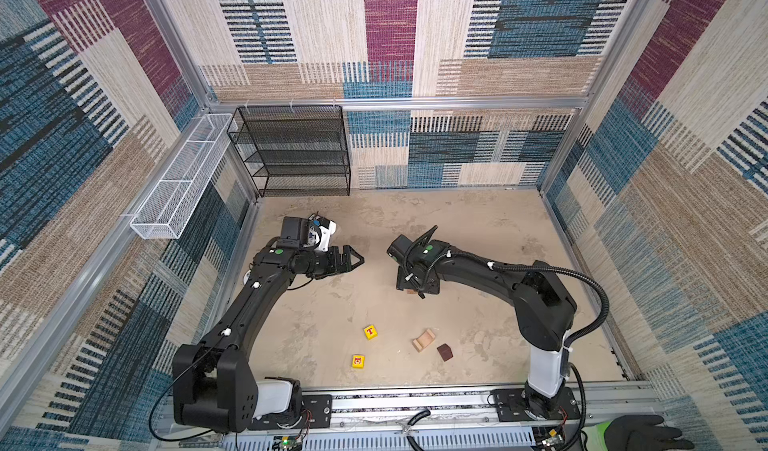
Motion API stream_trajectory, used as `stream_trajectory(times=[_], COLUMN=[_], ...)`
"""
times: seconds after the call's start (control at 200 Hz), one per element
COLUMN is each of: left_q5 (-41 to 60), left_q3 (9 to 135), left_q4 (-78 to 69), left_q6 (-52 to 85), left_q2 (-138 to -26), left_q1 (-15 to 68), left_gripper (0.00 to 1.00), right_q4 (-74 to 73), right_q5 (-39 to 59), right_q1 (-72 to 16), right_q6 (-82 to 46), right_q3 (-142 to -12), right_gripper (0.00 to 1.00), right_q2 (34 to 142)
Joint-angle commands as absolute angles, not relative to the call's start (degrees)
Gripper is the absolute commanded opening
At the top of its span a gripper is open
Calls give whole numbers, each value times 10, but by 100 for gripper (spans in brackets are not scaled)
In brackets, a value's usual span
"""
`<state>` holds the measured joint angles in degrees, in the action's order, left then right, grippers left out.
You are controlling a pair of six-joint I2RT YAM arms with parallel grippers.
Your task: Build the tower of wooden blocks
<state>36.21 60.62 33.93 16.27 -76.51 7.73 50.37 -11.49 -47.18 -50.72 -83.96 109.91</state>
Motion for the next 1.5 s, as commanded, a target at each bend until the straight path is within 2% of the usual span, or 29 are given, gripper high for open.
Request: stream_trajectory(times=[0.0, 1.217, 1.498], left_q5=[368, 371, 372], left_q3=[606, 605, 605], left_q4=[338, 337, 336], left_q6=[158, 159, 159], left_q2=[-761, -760, -759], left_q1=[76, 73, 73], left_gripper=[96, 96, 96], right_q4=[490, 488, 490], right_q5=[-109, -111, -110], right_q1=[-472, -471, -471], right_q6=[-504, -502, -504], right_q3=[-840, -837, -840], right_gripper=[62, 65, 77], right_q2=[1097, 1096, 1097])
